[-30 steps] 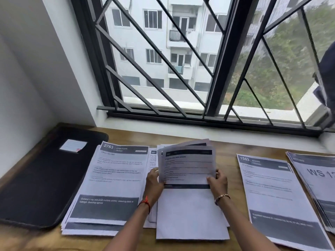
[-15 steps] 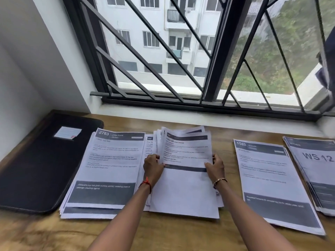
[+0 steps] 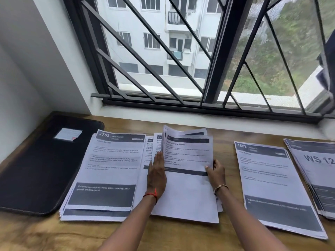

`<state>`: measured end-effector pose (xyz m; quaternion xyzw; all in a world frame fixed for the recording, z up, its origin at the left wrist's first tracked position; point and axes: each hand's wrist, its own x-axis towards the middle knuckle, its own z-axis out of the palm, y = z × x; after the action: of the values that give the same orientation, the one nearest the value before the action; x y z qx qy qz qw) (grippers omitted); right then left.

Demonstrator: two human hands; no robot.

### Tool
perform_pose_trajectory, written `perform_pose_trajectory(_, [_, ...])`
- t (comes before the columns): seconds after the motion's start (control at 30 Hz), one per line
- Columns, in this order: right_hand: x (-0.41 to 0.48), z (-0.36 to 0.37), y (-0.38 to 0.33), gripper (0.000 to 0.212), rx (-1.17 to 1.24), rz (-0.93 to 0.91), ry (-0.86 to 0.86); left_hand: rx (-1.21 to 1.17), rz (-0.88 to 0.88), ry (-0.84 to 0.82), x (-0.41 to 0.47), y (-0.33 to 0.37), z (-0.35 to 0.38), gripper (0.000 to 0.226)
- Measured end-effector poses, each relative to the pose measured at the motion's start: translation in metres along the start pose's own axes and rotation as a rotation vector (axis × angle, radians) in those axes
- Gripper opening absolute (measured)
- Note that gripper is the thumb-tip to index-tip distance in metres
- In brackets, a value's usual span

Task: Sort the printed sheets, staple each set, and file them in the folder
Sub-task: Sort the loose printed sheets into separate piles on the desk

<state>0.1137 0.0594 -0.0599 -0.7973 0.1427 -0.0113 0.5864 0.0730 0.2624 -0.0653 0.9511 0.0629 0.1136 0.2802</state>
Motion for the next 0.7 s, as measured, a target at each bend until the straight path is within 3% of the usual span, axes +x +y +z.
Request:
perform_pose_trajectory(0.47, [-0.003, 0.0, -0.002, 0.025, 0.039, -0.011, 0.02, -0.152, -0.007, 0.024, 0.013, 0.001, 0.002, 0.051])
perform_pose_trajectory(0.7, [-0.006, 0.001, -0.006, 0.025, 0.066, 0.009, 0.029, -0.051, -0.279, -0.129, 0.025, 0.009, -0.009, 0.051])
